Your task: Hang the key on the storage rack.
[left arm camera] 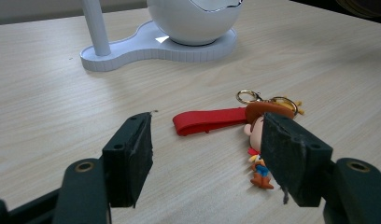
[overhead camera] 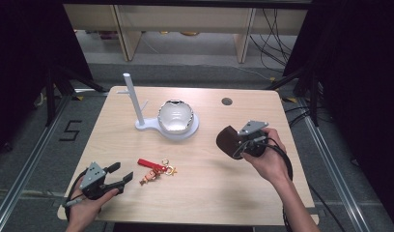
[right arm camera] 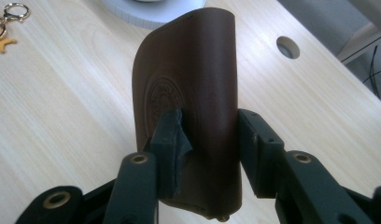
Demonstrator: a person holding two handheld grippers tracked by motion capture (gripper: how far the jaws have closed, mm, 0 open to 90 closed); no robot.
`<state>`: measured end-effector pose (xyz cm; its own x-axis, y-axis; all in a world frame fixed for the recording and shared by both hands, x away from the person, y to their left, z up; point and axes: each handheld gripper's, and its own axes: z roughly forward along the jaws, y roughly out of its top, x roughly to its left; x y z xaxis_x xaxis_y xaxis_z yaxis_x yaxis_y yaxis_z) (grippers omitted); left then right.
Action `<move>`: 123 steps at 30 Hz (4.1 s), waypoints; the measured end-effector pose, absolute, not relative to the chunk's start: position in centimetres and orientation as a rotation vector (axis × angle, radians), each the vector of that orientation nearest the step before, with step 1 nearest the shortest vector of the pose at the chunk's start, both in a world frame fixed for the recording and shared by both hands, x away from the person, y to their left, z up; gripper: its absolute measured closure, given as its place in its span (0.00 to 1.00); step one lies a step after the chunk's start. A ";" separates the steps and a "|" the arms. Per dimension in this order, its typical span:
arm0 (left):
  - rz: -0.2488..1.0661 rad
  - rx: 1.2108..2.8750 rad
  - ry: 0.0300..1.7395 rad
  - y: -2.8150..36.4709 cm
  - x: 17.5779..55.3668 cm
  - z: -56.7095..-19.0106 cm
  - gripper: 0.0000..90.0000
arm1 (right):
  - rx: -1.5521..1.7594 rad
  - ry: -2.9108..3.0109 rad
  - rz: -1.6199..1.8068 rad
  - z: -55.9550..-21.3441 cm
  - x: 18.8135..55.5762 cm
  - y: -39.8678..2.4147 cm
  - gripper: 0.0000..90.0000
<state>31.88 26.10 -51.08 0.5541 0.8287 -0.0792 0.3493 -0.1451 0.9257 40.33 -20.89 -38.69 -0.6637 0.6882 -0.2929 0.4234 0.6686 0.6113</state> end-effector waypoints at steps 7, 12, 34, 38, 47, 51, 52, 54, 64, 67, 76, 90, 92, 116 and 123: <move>0.569 1.730 0.986 26.1 31.8 -51.1 0.37 | 0.832 2.332 0.717 -38.5 40.6 -20.1 0.69; 0.571 1.736 0.987 26.0 31.7 -51.1 0.37 | 0.806 2.308 0.732 -38.1 40.9 -19.6 0.69; 0.566 1.717 0.981 26.0 31.7 -51.2 0.37 | 0.745 2.273 0.792 -37.4 42.1 -17.0 0.69; 0.568 1.720 0.975 26.0 31.7 -51.2 0.37 | 0.725 2.261 0.807 -37.1 42.4 -16.3 0.69; 0.564 1.717 0.980 26.0 31.7 -51.2 0.37 | 0.710 2.264 0.821 -36.9 42.9 -15.2 0.69; 0.567 1.720 0.973 26.0 31.7 -51.2 0.37 | 0.714 2.259 0.828 -36.8 43.1 -14.7 0.69; 0.563 1.713 0.983 25.9 31.6 -51.2 0.37 | 0.724 2.261 0.831 -36.8 43.1 -14.6 0.69; 0.564 1.715 0.980 26.0 31.6 -51.2 0.37 | 0.718 2.264 0.836 -36.7 43.2 -14.3 0.69; 0.563 1.714 0.979 25.9 31.6 -51.2 0.37 | 0.690 2.254 0.853 -36.2 43.9 -13.2 0.69; 0.568 1.720 0.984 25.9 31.6 -51.1 0.37 | 0.681 2.248 0.860 -36.1 44.1 -12.9 0.69; 0.567 1.717 0.983 26.0 31.6 -51.1 0.37 | 0.678 2.245 0.879 -35.9 44.8 -12.0 0.69; 0.575 1.725 0.980 26.0 31.5 -51.0 0.37 | 0.640 2.242 0.907 -35.8 46.1 -10.3 0.69; 0.572 1.716 0.973 26.0 31.6 -51.1 0.37 | 0.638 2.244 0.914 -35.7 46.4 -9.8 0.69; 0.568 1.711 0.973 26.2 31.6 -51.2 0.37 | 0.619 2.293 0.939 -36.4 49.4 -6.7 0.69; 0.568 1.713 0.974 26.2 31.6 -51.2 0.37 | 0.642 2.298 0.952 -36.9 49.6 -6.3 0.69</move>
<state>31.60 26.25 -51.16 0.5582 0.8255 -0.0827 0.3340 -0.1324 0.9332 49.62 -6.32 -36.86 -0.7255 0.6121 -0.3147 0.2103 0.6325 0.7454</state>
